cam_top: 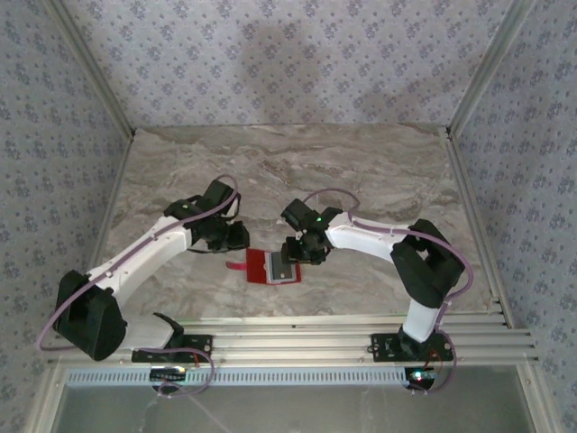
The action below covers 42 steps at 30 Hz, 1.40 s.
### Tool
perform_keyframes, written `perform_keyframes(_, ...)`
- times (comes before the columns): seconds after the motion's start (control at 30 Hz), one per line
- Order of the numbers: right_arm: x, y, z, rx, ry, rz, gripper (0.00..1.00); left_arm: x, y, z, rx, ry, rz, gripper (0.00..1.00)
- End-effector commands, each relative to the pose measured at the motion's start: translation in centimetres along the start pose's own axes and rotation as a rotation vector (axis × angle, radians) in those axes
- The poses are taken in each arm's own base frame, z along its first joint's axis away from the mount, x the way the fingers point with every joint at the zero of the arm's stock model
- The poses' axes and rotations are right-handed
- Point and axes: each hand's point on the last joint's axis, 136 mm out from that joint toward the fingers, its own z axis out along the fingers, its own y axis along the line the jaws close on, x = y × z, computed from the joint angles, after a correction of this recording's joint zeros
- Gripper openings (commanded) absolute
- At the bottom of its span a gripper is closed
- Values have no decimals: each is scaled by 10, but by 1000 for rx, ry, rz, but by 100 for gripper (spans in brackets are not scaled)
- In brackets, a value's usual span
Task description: Take the credit cards out of the card holder
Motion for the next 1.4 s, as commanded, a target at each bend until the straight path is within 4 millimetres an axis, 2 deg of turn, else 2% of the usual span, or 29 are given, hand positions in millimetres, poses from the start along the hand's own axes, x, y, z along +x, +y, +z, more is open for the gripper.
perform_keyframes(0.0,2,-3,-3,8,4,-1,50,12,-23,27,117,92,-25,18)
perform_keyframes(0.13,0,3,-2,-46,10,18,46,22,-23,55,132,149,-35,10)
perform_keyframes(0.3,-4,5,-2,-77,4,28,42,32,-11,83,98,207,-44,7)
perform_keyframes(0.43,-7,5,-1,-87,2,31,41,39,7,96,22,232,-42,5)
perform_keyframes(0.73,-4,6,11,-106,40,40,37,52,28,119,-51,295,-32,4)
perform_keyframes(0.9,2,-4,20,-82,61,53,37,58,34,128,-65,316,-22,3)
perform_keyframes(1.1,10,-19,29,-42,79,73,37,55,27,129,-40,299,2,3)
perform_keyframes(1.27,9,-16,21,-57,61,66,37,39,18,112,-32,221,14,5)
perform_keyframes(1.37,5,-11,13,-76,44,62,37,27,8,95,-10,150,19,11)
